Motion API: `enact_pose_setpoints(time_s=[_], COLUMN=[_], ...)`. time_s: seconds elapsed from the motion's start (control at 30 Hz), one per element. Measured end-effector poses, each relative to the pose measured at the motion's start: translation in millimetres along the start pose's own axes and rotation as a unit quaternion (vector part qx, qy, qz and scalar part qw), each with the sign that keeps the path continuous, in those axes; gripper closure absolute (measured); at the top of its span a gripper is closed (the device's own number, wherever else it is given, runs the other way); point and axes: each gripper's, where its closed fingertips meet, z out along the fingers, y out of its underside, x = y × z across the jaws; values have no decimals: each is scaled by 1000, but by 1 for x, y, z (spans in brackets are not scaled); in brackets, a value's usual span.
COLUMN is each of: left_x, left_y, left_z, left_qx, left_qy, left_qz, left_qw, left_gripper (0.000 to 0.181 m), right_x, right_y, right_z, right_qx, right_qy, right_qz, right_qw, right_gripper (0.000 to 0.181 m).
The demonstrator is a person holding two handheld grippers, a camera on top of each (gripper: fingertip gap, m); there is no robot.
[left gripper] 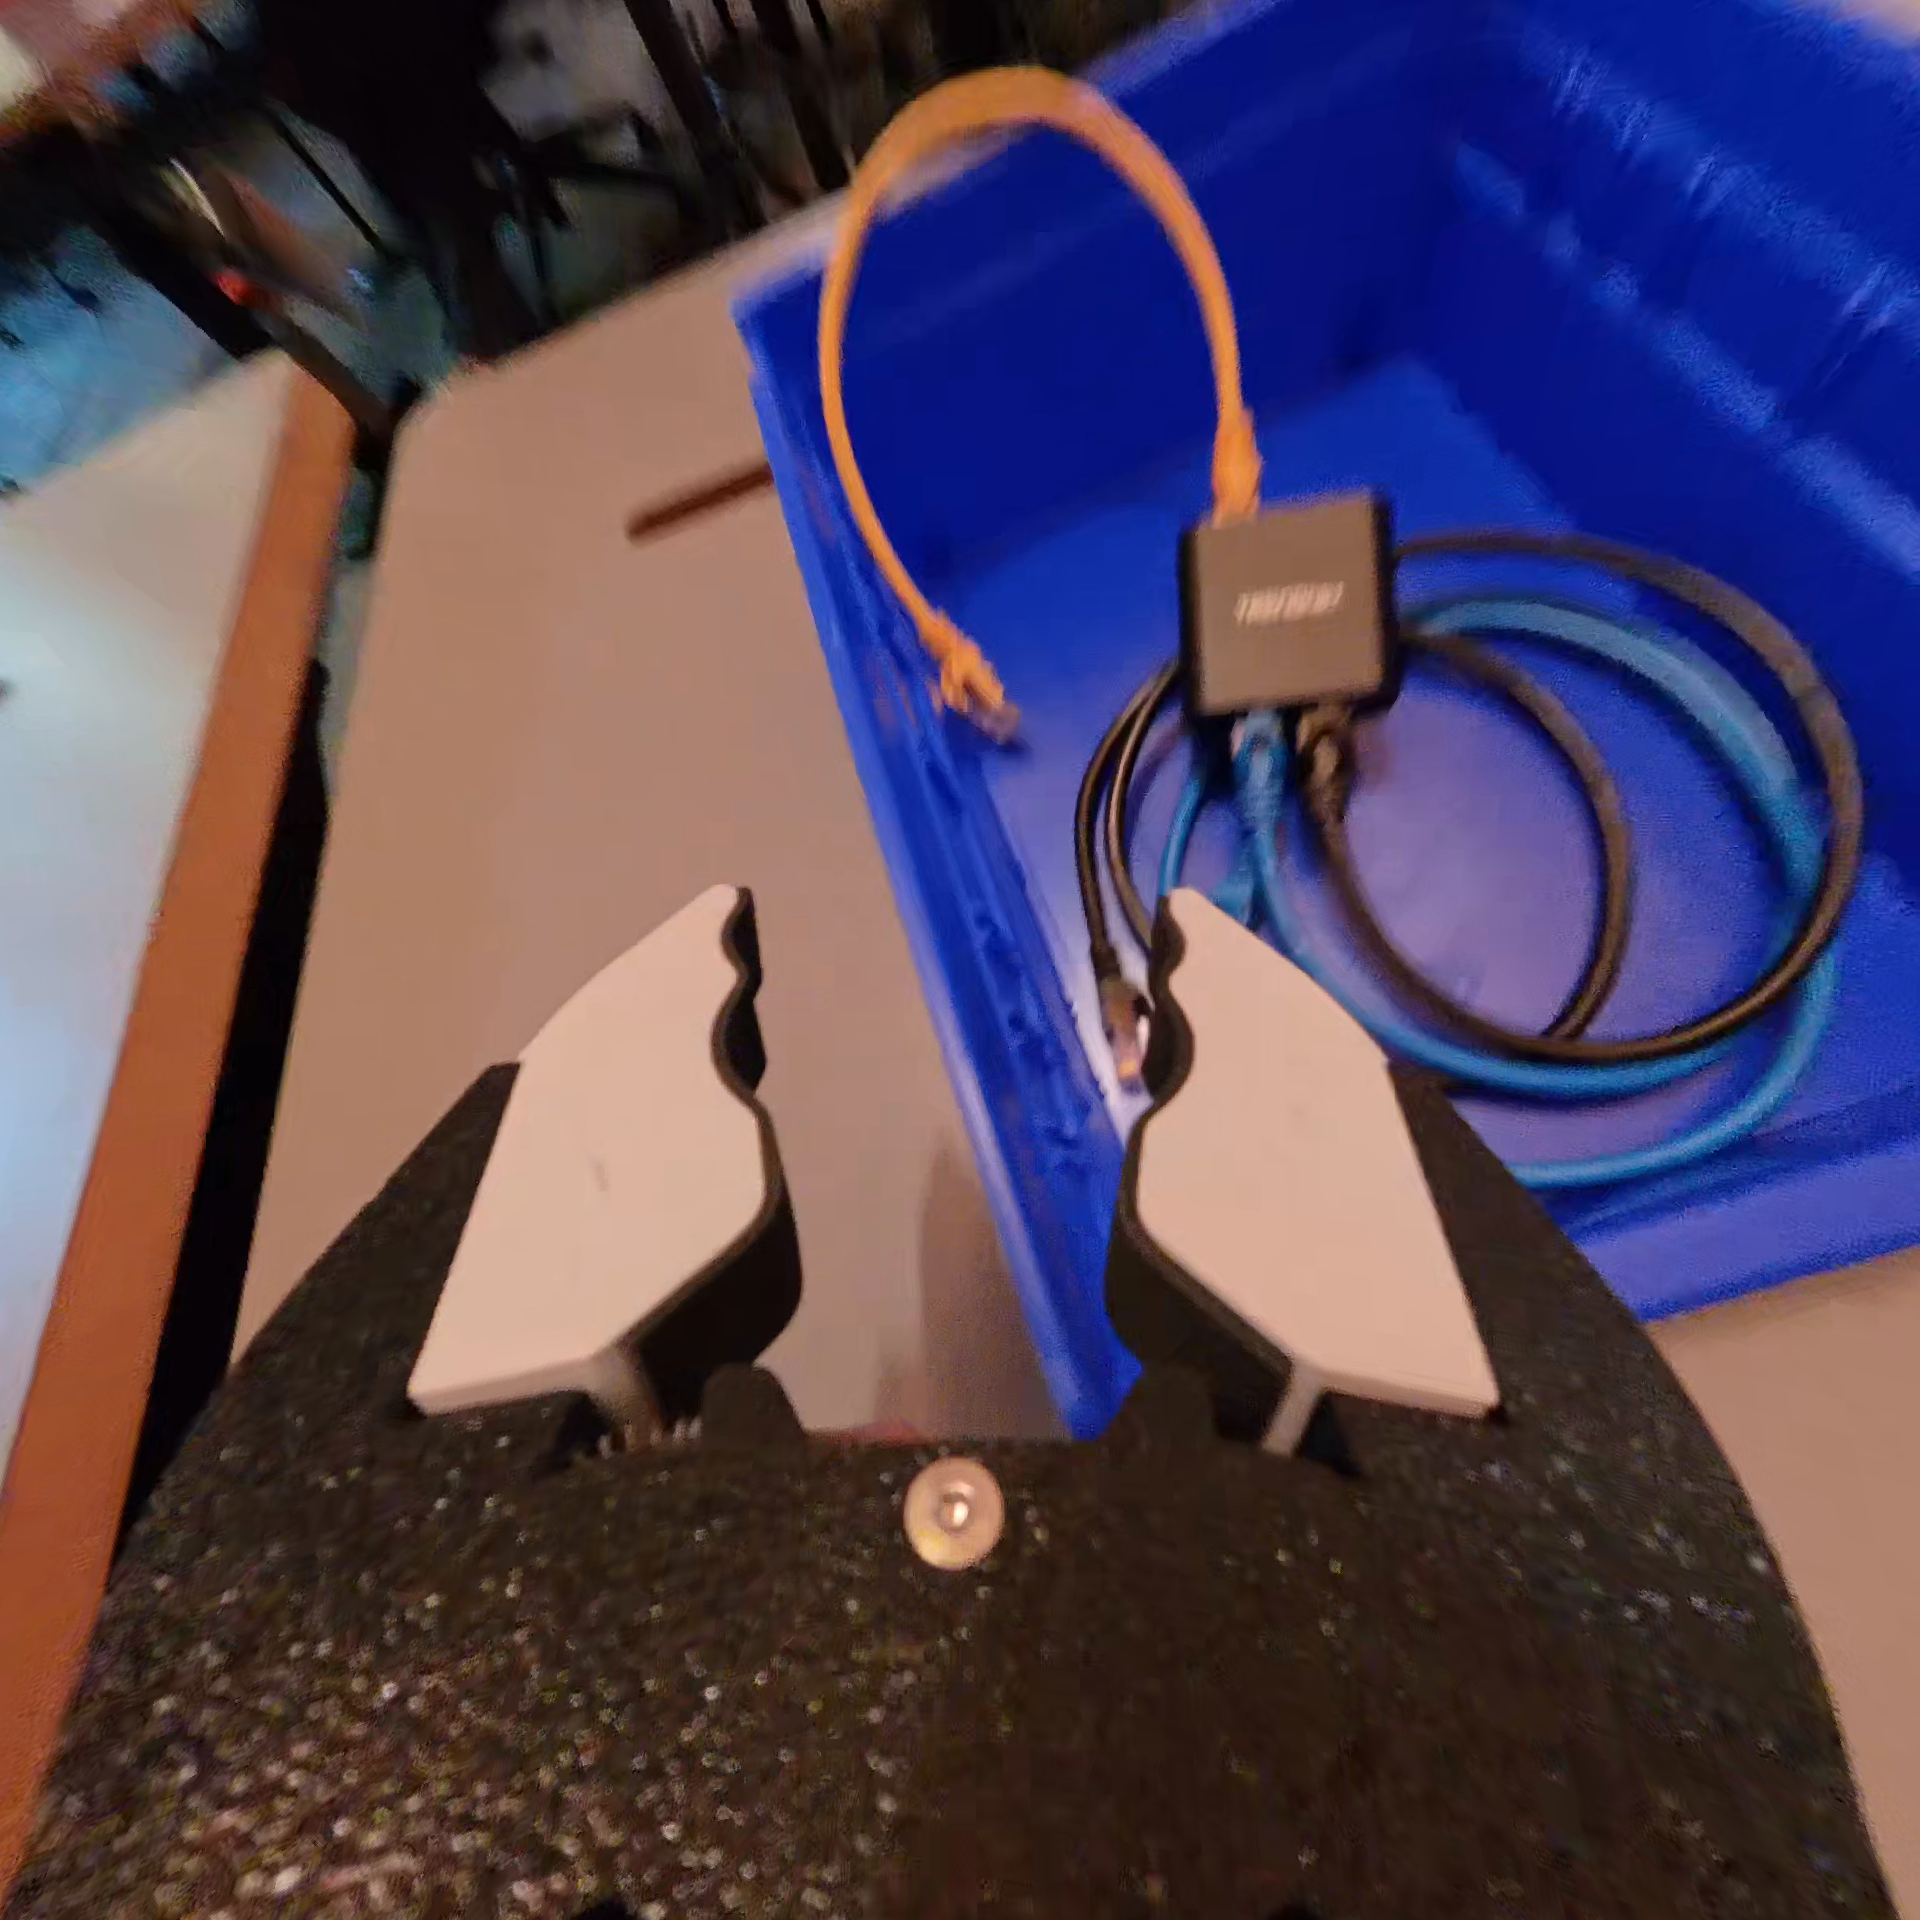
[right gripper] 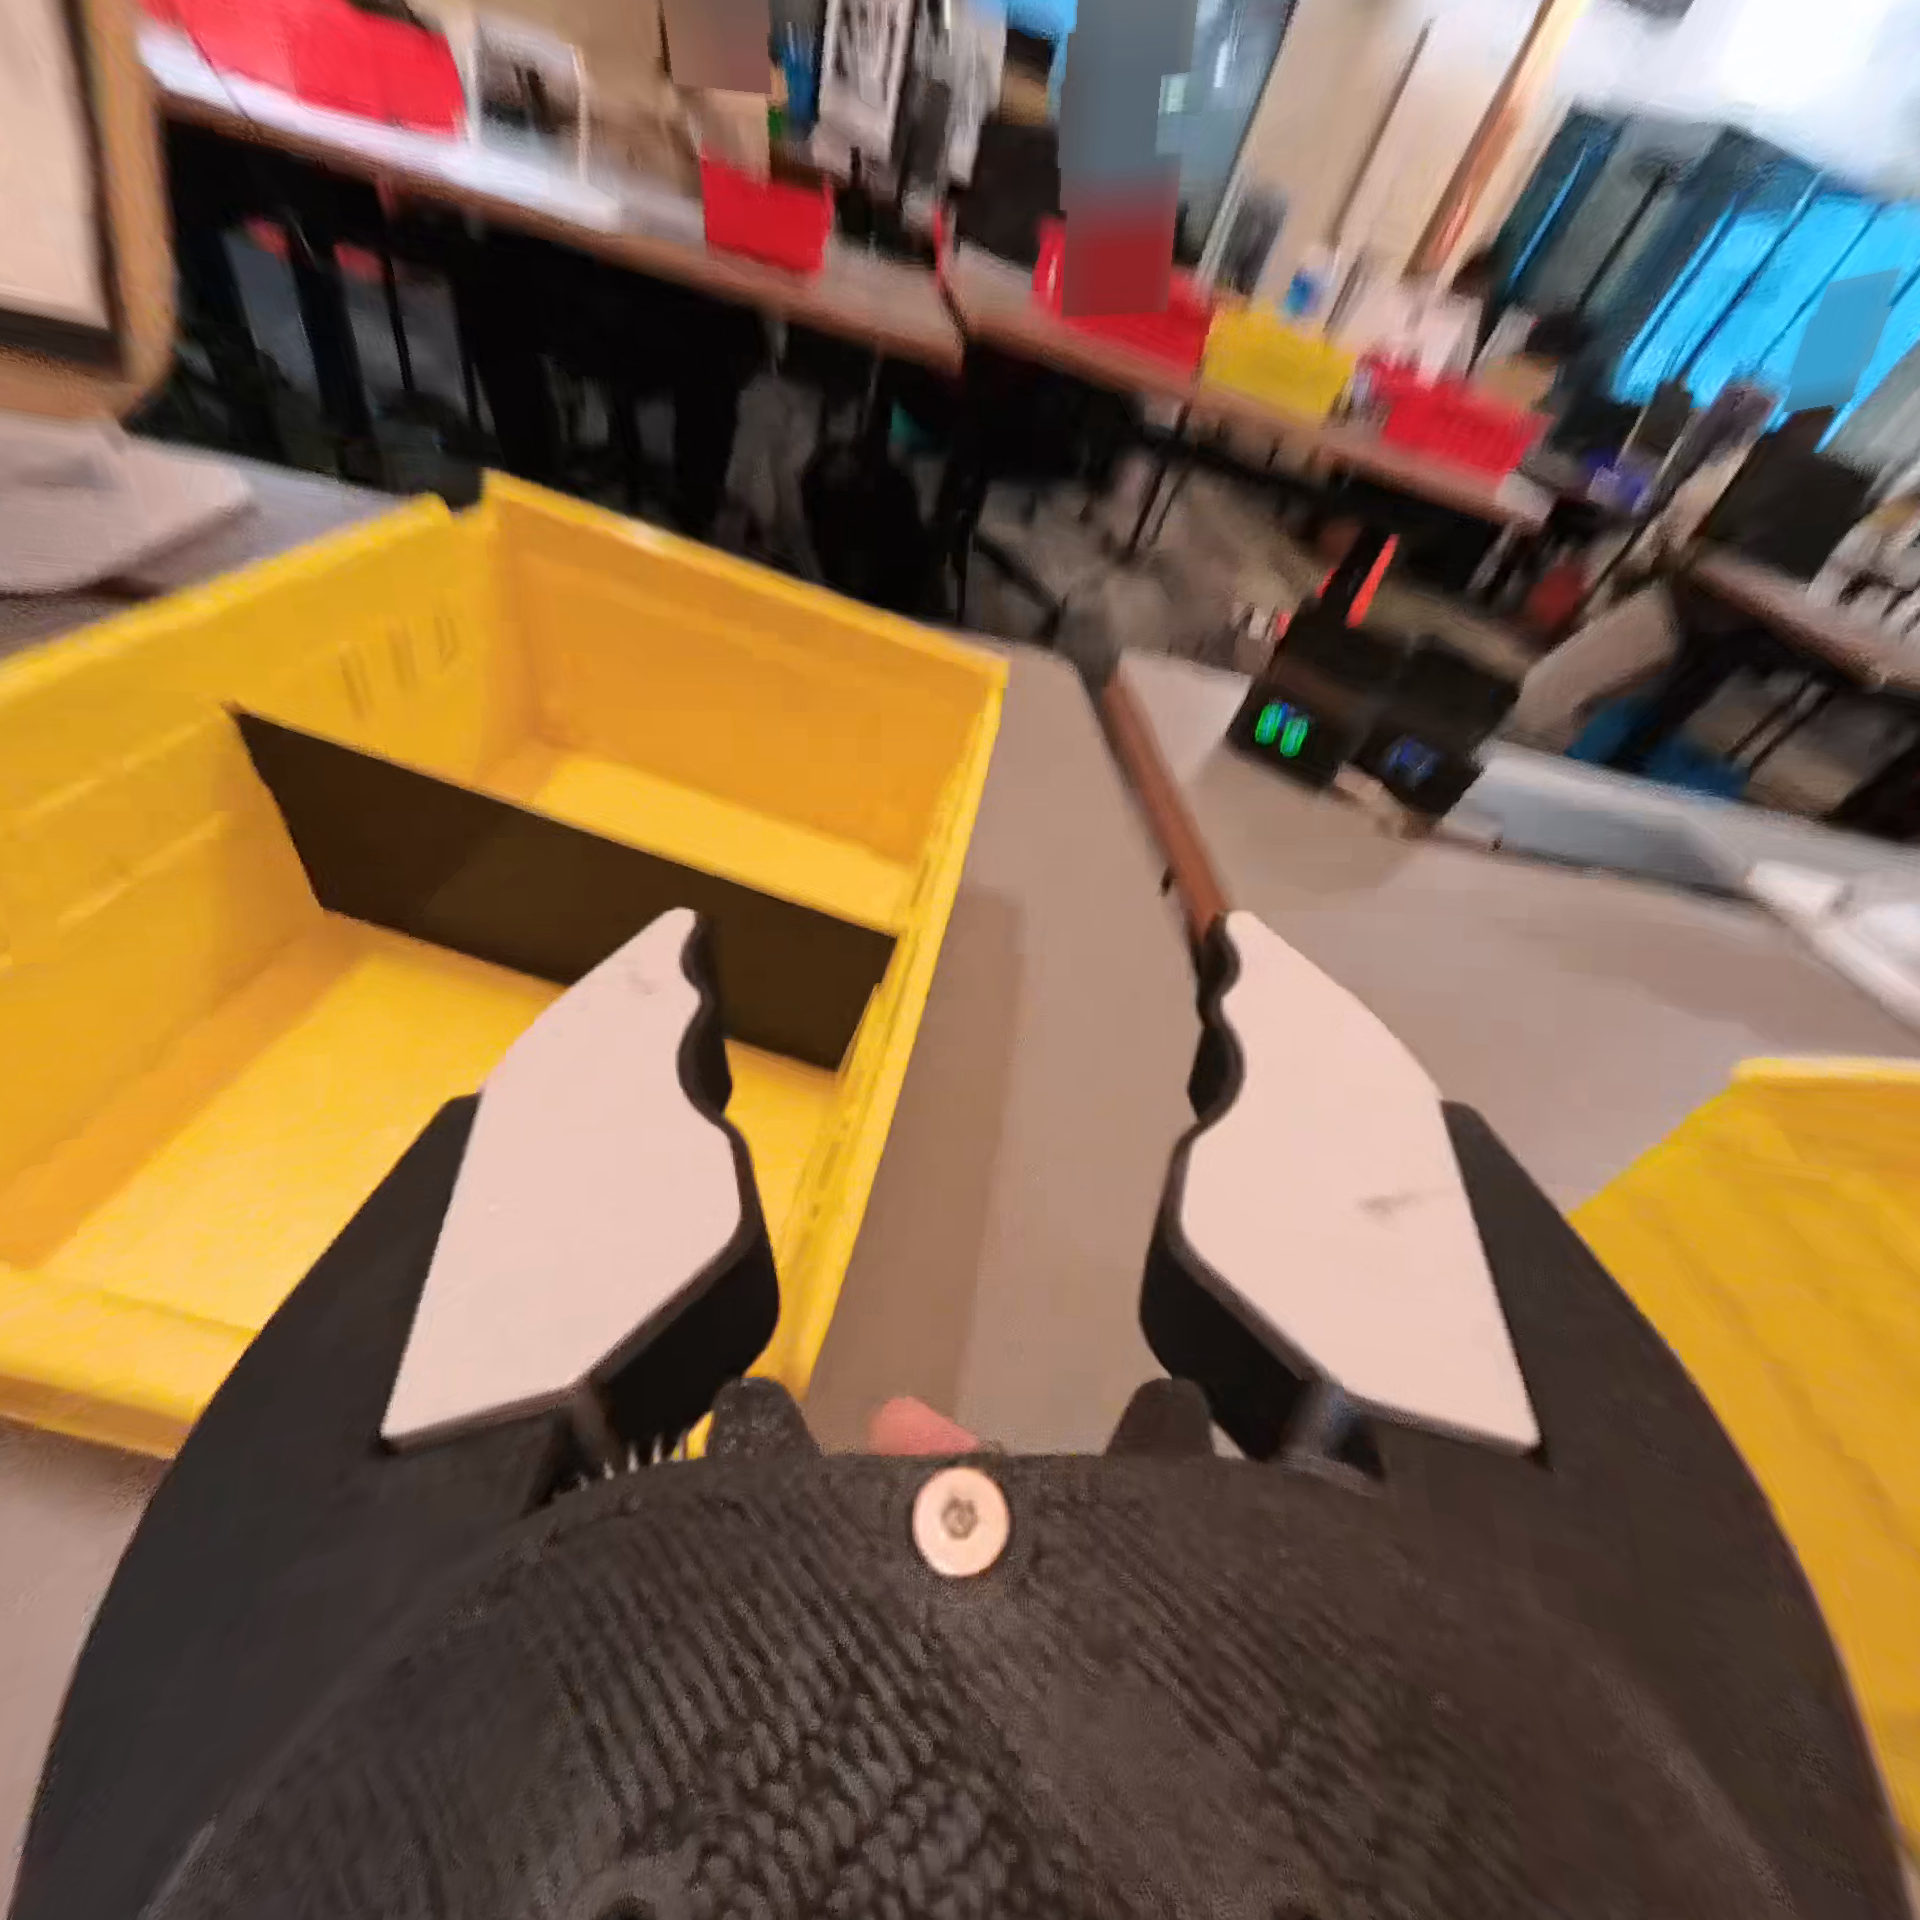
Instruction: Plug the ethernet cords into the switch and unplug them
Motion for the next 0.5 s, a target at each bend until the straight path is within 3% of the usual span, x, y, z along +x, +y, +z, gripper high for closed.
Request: enact_pose_setpoints(time_s=[0.07, 0.13, 0.2, 0.3, 0.5], left_x=[21, 47, 66, 77, 82], left_y=[-30, -41, -43, -38, -11], left_z=[-13, -11, 6, 44, 101], left_qx=[49, 30, -12, -57, -153], left_qy=[28, 60, 76, 70, 74], left_qz=[5, 13, 19, 6, -42], left_qw=[998, 998, 997, 996, 985], left_gripper=[106, 112, 103, 105, 109], right_x=[-15, -43, -76, -122, -159], right_y=[-35, -58, -69, -75, -80], right_z=[-16, -25, -29, -33, -43], right_qx=[61, 99, 108, 115, 113], right_qy=[-32, -94, -159, -243, -299], right_qz=[-14, 5, 29, 54, 60], right_qw=[998, 991, 981, 962, 946], right_gripper=[94, 89, 90, 93, 101])
